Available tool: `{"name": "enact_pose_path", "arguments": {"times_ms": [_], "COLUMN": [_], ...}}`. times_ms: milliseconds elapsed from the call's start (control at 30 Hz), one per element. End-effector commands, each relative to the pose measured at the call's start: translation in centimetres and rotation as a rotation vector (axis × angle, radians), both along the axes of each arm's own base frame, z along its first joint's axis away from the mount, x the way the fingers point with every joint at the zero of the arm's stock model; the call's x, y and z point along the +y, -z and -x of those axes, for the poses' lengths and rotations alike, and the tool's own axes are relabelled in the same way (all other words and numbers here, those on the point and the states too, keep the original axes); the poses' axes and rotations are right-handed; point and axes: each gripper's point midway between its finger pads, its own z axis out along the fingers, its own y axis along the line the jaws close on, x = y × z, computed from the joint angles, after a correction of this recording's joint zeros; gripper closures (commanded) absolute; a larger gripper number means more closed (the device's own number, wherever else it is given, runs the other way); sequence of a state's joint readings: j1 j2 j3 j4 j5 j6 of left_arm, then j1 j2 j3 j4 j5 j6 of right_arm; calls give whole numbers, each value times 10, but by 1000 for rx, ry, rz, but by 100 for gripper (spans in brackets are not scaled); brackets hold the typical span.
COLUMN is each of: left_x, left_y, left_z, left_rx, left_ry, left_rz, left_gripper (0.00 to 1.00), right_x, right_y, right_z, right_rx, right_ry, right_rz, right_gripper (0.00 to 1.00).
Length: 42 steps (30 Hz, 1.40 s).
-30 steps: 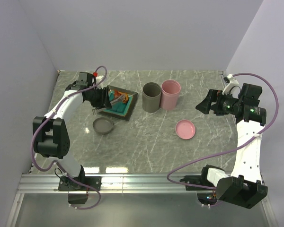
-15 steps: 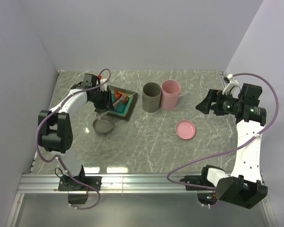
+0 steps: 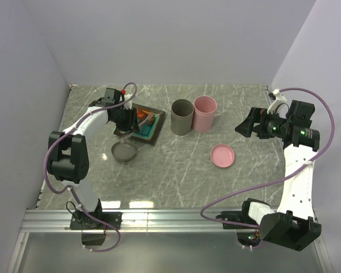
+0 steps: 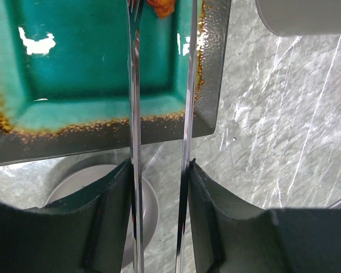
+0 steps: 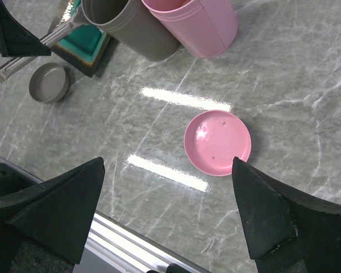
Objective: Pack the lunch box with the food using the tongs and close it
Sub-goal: Pick up the food using the clamp, then place the food into the lunch box
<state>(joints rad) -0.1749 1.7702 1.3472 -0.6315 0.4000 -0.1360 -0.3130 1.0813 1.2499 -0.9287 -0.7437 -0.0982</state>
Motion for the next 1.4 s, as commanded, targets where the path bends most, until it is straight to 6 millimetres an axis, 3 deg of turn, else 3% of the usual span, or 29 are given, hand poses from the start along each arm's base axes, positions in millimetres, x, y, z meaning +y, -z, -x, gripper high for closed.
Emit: {"name": "enact_pose_path", "arguments": {"times_ms": [0, 233, 433, 667, 867, 1033, 1233, 1367], "left_x": [-7, 0, -4, -1, 2, 0, -5, -20], "left_y": [-14, -11, -25, -71, -98, -124, -168, -197], "left_z": [-17, -22, -22, -14, 0, 6, 10, 18], "left_rx": [-65, -67, -92, -200, -271, -346, -447, -509], "left_ry": [3, -23, -14, 8, 45, 72, 99, 157], "left_rz": [-2, -43, -20, -9, -12, 5, 45, 97], "left_gripper": [55, 62, 72, 84, 94, 97, 98, 98], "right_x": [-3, -4, -3, -3, -2, -1, -1, -1], "right_y": [-7, -6, -7, -6, -7, -9, -11, -11], "right_z": [1, 1, 1, 1, 2, 2, 2, 2], "right_rx": [-36, -34, -36, -38, -42, -43, -45, -46], "right_ry": [8, 10, 8, 5, 0, -1, -3, -2], "right_rz": [24, 27, 25, 25, 21, 19, 16, 16], "right_gripper": [0, 0, 0, 0, 0, 0, 0, 0]}}
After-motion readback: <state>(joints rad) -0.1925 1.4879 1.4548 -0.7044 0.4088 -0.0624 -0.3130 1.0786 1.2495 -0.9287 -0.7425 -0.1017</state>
